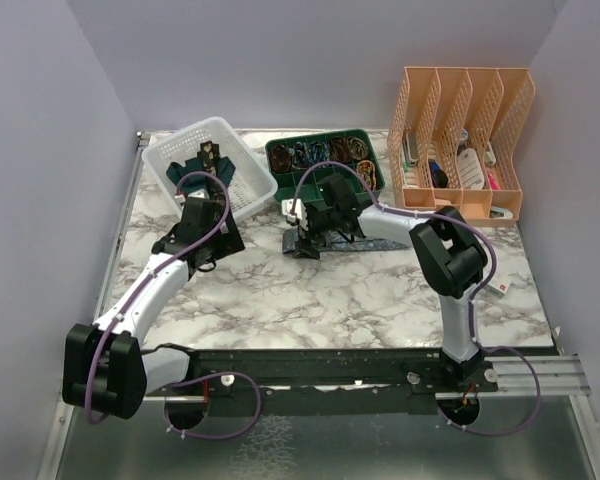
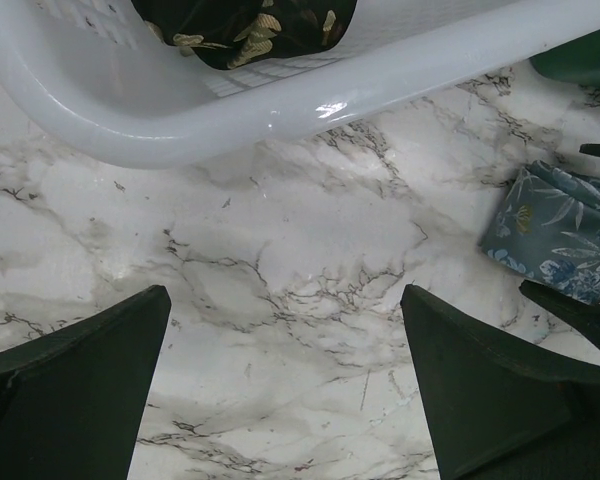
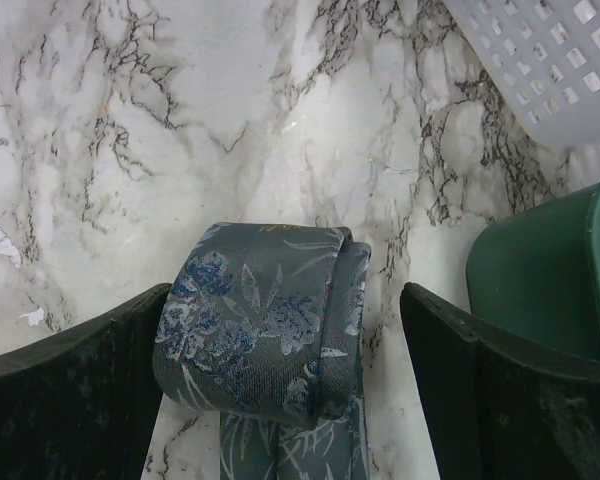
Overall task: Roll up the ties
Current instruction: Roll the tie at the center of the board.
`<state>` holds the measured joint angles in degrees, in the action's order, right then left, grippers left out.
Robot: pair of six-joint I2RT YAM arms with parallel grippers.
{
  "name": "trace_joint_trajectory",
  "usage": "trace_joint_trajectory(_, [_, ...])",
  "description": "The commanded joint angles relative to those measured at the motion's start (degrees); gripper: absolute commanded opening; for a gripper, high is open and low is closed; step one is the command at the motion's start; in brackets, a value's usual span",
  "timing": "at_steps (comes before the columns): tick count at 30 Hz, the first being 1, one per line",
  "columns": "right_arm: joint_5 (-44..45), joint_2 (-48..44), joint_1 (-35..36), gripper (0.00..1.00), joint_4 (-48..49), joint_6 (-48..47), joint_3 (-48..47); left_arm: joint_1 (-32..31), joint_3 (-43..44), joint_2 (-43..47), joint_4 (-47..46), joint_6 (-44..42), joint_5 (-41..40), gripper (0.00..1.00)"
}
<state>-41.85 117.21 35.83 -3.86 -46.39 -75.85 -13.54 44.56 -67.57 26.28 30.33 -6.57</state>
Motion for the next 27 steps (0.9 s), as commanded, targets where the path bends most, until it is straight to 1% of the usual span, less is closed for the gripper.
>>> trace_joint_trajectory(1, [-1.4,2.5,1.1,0.95,-3.9,-1.3,-1.4,0.9,-1.5,0.0,-1.1,-1.1,2.0,0.99])
trace_joint_trajectory(6, [-0.8,4.0,2.3,0.83,-4.0,-0.1,-1.2,1.4,-1.9,-0.3,-1.3,-1.5,2.5,0.99])
trace_joint_trajectory(7, [-0.7,4.1,2.4,0.78,-3.5,0.5,-0.8,1.4,-2.0,-0.4,-1.3,-1.6,2.6,0.99])
trace_joint_trajectory(9, [-0.5,3.4,2.8,0.71,-1.3,2.0,0.6,1.6,-2.1,-0.4,-1.3,-1.7,2.7,0.99])
trace_joint_trajectory(14, [0.2,2.1,4.2,0.60,3.4,5.5,3.7,1.6,-2.1,-0.4,-1.3,-1.5,3.1,0.99])
trace_joint_trajectory(16, [0.4,1.7,4.8,0.53,5.5,6.8,4.4,1.7,-2.3,-0.3,-1.3,-1.4,3.1,0.99])
trace_joint_trajectory(19, [0.2,0.9,6.1,0.50,9.1,9.4,6.6,1.8,-2.7,0.1,-1.3,-0.9,3.2,0.99])
trace_joint_trajectory(27, [2.4,0.3,11.9,0.50,19.1,16.9,10.5,1.8,-3.8,0.6,-1.6,0.0,4.2,0.99])
